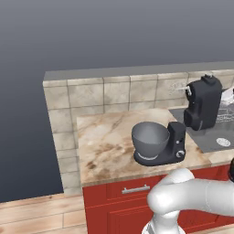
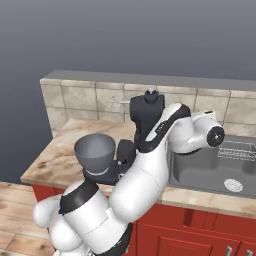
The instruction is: Close the stand mixer head.
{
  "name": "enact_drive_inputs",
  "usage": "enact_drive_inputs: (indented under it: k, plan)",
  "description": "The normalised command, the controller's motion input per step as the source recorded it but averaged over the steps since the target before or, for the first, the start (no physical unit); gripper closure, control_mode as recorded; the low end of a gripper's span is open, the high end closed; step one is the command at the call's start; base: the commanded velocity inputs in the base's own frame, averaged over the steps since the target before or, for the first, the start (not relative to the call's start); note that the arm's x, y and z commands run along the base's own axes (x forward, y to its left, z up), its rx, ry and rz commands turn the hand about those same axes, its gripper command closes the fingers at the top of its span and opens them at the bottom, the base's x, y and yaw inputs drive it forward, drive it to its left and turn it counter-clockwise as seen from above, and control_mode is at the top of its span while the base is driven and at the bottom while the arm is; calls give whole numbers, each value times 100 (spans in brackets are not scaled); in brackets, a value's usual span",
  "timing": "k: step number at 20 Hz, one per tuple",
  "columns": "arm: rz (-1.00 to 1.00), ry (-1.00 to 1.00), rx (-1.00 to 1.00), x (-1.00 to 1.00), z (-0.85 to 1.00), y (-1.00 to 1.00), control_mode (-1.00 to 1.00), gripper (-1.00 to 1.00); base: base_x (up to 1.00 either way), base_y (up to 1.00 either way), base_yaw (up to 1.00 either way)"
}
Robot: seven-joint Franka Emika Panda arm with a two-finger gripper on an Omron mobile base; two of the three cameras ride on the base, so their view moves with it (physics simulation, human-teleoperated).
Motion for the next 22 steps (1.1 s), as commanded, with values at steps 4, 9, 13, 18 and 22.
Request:
enact_drive_inputs:
  k: [4, 9, 13, 18, 22]
  plan:
    - [17, 15, -37, -5, 59, 100, -100, -100, 0, 0, 0]
    - [19, 18, -43, -36, 40, 100, -100, -100, 0, 0, 0]
    - [16, 20, -42, -43, 1, 100, -100, -100, 0, 0, 0]
    - [20, 21, -39, -47, -24, 100, -100, -100, 0, 0, 0]
    - [22, 28, -30, -55, -40, 100, -100, -100, 0, 0, 0]
